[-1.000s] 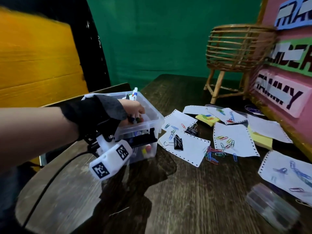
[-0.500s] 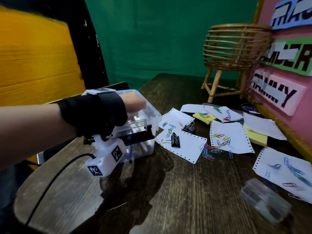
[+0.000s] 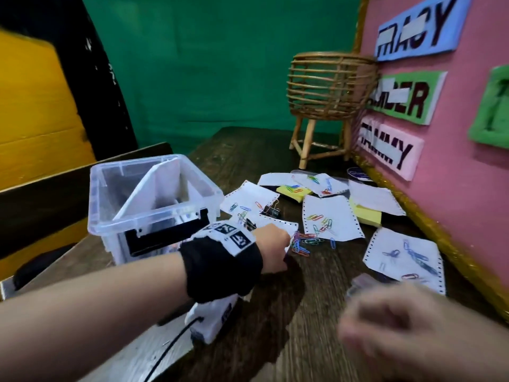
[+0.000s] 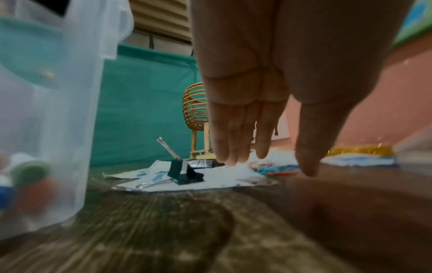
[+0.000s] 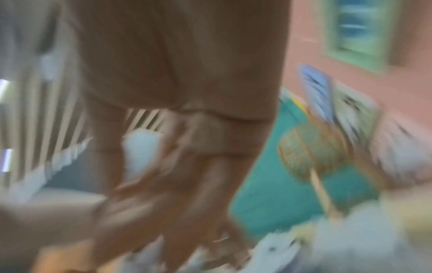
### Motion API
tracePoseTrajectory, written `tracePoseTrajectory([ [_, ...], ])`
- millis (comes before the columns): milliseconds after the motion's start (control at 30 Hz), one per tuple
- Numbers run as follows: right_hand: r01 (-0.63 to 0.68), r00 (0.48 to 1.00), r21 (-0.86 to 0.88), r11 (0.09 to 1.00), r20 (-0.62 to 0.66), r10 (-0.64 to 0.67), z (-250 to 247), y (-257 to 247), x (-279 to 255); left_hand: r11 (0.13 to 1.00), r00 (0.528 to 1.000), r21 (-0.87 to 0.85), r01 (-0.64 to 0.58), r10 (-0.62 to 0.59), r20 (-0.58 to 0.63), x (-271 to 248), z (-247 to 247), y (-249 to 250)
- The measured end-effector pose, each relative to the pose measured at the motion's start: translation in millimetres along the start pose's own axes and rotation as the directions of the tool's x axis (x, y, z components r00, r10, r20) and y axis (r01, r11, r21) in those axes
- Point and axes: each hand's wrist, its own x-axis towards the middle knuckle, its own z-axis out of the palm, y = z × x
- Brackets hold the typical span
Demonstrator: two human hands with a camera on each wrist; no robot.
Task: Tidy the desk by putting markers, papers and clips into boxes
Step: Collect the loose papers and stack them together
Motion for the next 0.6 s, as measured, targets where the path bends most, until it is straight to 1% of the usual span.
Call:
tracePoseTrajectory([
  [33,-0.048,0.993,-0.037,0.998,-0.111,0.043,-5,6,7,0.999,0.999,0.028,0.025,-0.026,0.045,7,4,0],
  [67,-0.090,0.968,-0.113,0.990,-0.243,0.060,-13,17,18,0.998,0.995,0.044,0.043,-0.046,0.086,13,7,-2],
  [100,-0.161,0.936,-0.210,0.964,-0.342,0.082,-23,31,29,0.997,0.991,0.054,0.050,-0.057,0.123,18,9,-3],
  [133,-0.264,0.910,-0.282,0.922,-0.390,0.141,-34,45,38,0.997,0.987,0.056,0.049,-0.057,0.147,22,10,-3],
  [200,-0.422,0.878,-0.357,0.833,-0.390,0.278,-53,72,54,0.999,0.987,0.047,0.026,-0.033,0.155,29,11,-6],
  [233,-0.469,0.867,-0.394,0.790,-0.378,0.326,-59,87,60,0.999,0.988,0.035,0.017,-0.022,0.150,32,10,-7],
  [333,-0.530,0.848,-0.501,0.685,-0.334,0.412,-59,112,70,1.000,0.993,0.031,0.001,-0.005,0.121,38,4,-6],
  [400,-0.528,0.849,-0.519,0.672,-0.344,0.402,-58,118,76,1.000,0.994,0.020,-0.008,0.006,0.113,42,-1,-4],
  [500,-0.513,0.858,-0.537,0.670,-0.352,0.374,-57,121,79,0.993,0.991,-0.115,-0.027,0.042,0.124,50,-3,-8],
  [600,-0.495,0.867,-0.558,0.666,-0.365,0.339,-55,120,83,0.983,0.993,-0.182,-0.017,0.037,0.110,56,-2,-12],
])
